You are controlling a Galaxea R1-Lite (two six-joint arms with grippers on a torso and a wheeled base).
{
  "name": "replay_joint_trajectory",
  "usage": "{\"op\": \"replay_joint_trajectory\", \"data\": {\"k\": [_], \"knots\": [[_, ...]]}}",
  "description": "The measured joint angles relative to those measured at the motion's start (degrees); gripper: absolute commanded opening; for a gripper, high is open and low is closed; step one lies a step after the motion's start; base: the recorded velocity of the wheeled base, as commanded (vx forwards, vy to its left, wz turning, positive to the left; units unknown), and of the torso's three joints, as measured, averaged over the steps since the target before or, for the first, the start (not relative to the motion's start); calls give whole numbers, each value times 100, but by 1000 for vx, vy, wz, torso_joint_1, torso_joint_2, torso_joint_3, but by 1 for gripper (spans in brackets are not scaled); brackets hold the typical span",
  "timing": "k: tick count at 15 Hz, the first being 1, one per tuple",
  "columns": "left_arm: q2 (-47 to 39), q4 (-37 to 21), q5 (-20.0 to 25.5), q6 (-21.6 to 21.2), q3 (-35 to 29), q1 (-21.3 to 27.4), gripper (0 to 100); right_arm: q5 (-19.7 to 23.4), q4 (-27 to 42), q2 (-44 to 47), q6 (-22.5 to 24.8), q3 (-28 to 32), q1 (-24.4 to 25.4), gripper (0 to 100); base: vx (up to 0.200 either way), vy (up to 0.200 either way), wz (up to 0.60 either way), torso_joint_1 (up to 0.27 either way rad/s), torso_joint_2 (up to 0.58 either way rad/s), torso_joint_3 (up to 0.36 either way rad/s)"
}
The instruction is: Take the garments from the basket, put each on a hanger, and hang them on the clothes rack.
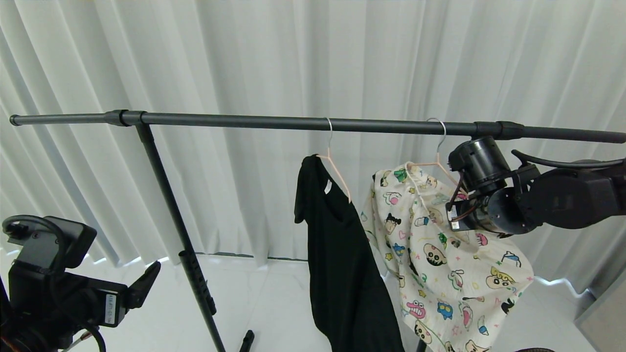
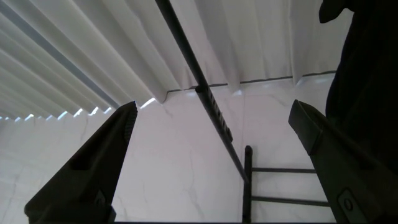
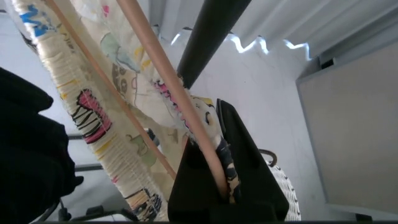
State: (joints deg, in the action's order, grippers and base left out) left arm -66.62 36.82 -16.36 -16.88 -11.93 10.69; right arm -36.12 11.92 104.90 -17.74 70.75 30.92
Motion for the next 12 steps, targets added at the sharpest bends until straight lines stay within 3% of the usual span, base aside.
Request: {"op": "replay_joint_trajectory", "data": {"k": [4,9,12], "knots": [[17,-1,-9,16,0,-9,100,2,-2,-188,-13,0,11,100,0,0,0,0,0,0],[87,-1,-35,11,-49,-226,100,27,338,-1375,-38,-44,130,100,0,0,0,0,0,0],[87,-1,-35,11,-55,-466,100,79,575,-2119,386,-210,-187,100,0,0,0,0,0,0]]}}
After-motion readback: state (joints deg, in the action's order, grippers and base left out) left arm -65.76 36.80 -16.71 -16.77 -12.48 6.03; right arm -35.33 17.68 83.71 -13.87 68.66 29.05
